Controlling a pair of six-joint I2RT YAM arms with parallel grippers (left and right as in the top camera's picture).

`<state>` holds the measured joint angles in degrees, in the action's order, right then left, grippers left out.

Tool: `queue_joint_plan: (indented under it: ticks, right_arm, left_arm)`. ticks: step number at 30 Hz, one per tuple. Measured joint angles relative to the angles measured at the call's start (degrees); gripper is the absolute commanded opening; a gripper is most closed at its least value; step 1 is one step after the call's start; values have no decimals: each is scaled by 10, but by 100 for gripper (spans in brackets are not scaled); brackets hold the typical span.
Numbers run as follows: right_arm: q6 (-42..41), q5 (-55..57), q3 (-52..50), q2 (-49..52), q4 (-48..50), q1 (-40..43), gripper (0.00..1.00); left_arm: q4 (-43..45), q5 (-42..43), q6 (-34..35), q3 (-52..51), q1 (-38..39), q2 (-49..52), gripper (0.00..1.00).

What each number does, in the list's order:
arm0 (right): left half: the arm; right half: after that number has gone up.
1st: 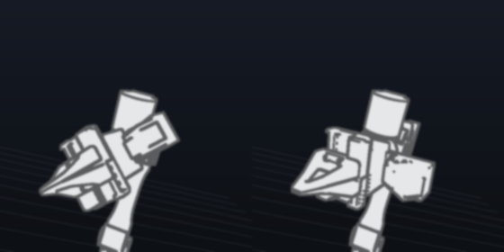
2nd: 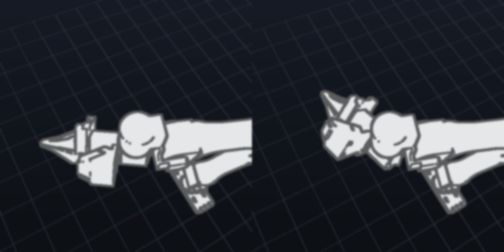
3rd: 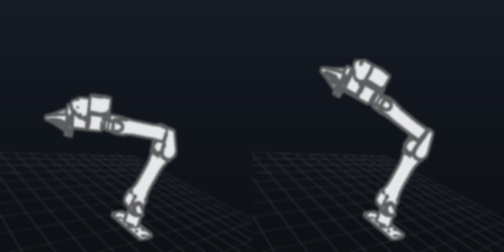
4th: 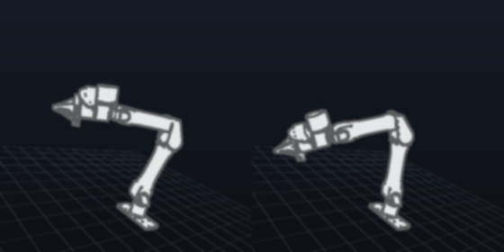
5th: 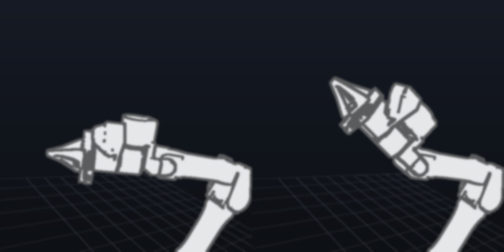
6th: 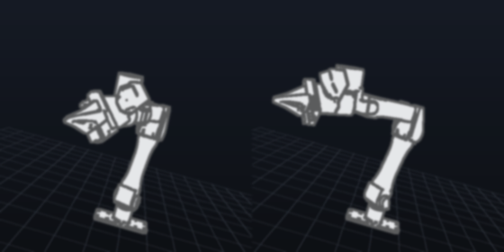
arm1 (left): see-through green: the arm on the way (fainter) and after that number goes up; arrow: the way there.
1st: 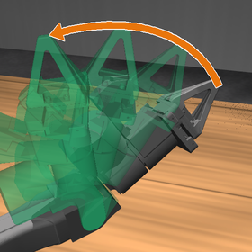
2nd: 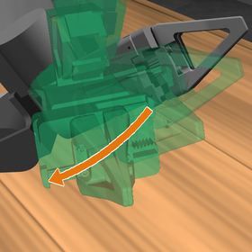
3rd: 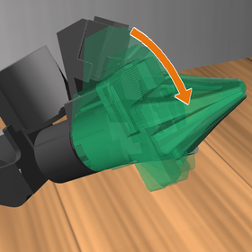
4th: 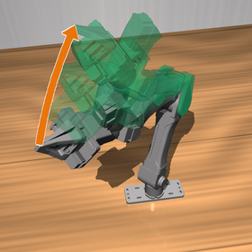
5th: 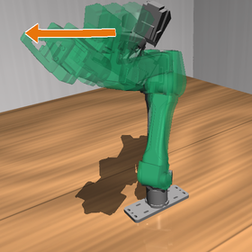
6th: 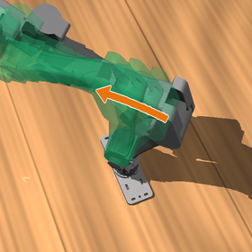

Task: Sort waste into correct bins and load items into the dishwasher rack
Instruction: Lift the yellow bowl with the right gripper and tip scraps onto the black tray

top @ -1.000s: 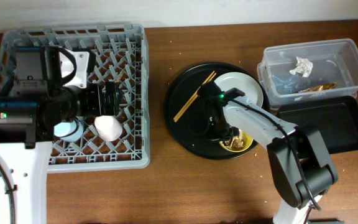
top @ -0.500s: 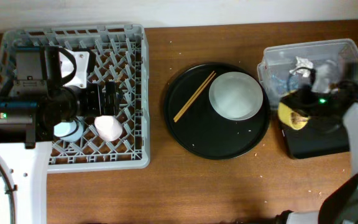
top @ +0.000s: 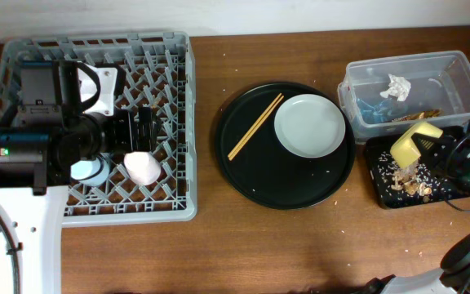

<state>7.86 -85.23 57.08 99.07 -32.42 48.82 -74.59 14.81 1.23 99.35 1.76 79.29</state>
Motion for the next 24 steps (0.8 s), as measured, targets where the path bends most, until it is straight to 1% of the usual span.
queue_joint_plan:
  ticks: [7,9,11,12,13,14,16,17,18,19,21,22,23,24]
  right_arm:
    - [-23,49,0,0,-10,-2,4]
    - [-20,48,0,0,-24,-5,4]
    - [-47,64,0,0,-31,-7,4]
    - [-41,54,0,0,-48,-8,4]
    - [-39,57,0,0,-51,-17,4]
    - [-52,83,0,-1,-58,-27,4]
    - [-38,89,0,-2,-59,-36,4]
    - [-57,106,0,-3,-50,-37,4]
    - [-61,104,0,-5,-68,-37,4]
    - [-39,99,0,-11,-93,-38,4]
    - [-38,109,0,-26,-99,-41,4]
    - [-33,108,0,-41,-125,-43,4]
    - [-26,106,0,-72,-154,-51,4]
    - [-23,113,0,-96,-160,-63,4]
  left_arm:
    - [0,0,0,0,0,0,99]
    - [0,0,0,0,0,0,99]
    - [0,0,0,0,0,0,99]
    - [0,0,0,0,0,0,99]
    - [-1,0,0,0,0,0,99]
    - [0,0,0,0,0,0,99]
    - [0,0,0,0,0,0,99]
    - [0,0,0,0,0,0,99]
    - [0,0,0,0,0,0,99]
    - [0,0,0,0,0,0,99]
    - [0,0,0,0,0,0,99]
    - [0,0,0,0,0,0,99]
    - [0,0,0,0,0,0,99]
    - [0,0,0,0,0,0,99]
